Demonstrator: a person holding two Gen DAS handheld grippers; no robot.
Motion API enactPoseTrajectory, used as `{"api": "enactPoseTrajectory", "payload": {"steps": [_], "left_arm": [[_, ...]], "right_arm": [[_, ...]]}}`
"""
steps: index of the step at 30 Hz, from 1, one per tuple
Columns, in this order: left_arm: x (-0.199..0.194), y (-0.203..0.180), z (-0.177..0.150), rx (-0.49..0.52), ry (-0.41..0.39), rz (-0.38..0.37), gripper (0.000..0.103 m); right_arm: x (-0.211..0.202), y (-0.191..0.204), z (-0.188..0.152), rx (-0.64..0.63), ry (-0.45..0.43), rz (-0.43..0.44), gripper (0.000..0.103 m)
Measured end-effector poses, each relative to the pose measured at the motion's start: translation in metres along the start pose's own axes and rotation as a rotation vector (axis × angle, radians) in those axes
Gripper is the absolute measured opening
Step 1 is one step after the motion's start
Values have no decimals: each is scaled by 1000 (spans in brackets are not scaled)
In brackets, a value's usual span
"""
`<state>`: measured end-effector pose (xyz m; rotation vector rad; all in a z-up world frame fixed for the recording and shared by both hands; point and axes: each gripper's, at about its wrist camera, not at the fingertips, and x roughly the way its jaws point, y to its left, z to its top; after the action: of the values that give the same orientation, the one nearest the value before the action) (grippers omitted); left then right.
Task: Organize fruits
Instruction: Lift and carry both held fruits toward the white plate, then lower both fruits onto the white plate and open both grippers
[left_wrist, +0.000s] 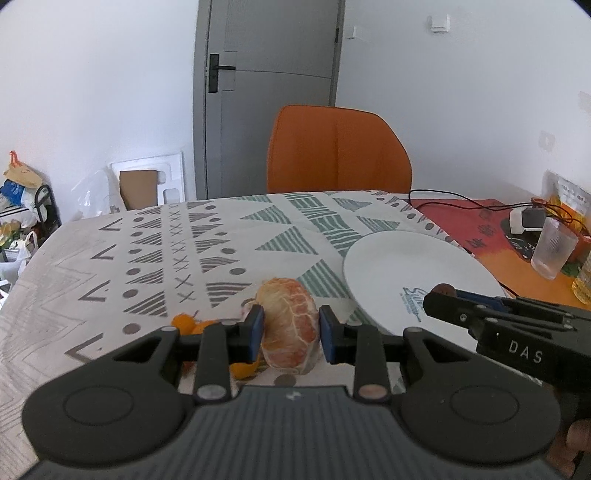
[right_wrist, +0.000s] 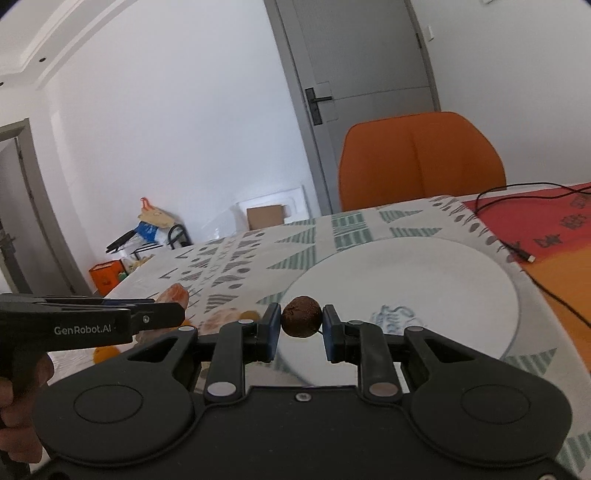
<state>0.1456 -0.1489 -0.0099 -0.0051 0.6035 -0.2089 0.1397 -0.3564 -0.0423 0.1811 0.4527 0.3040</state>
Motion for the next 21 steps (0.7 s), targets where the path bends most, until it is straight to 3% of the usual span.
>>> {"api": "enactPoseTrajectory", "payload": {"steps": [17, 21], "left_arm": [[43, -41, 22, 45, 9, -48, 30], [47, -46, 28, 48, 1, -58, 31]], "right_arm": [[-1, -34, 13, 37, -20, -68, 23], [-2, -37, 14, 42, -35, -78, 31]]}}
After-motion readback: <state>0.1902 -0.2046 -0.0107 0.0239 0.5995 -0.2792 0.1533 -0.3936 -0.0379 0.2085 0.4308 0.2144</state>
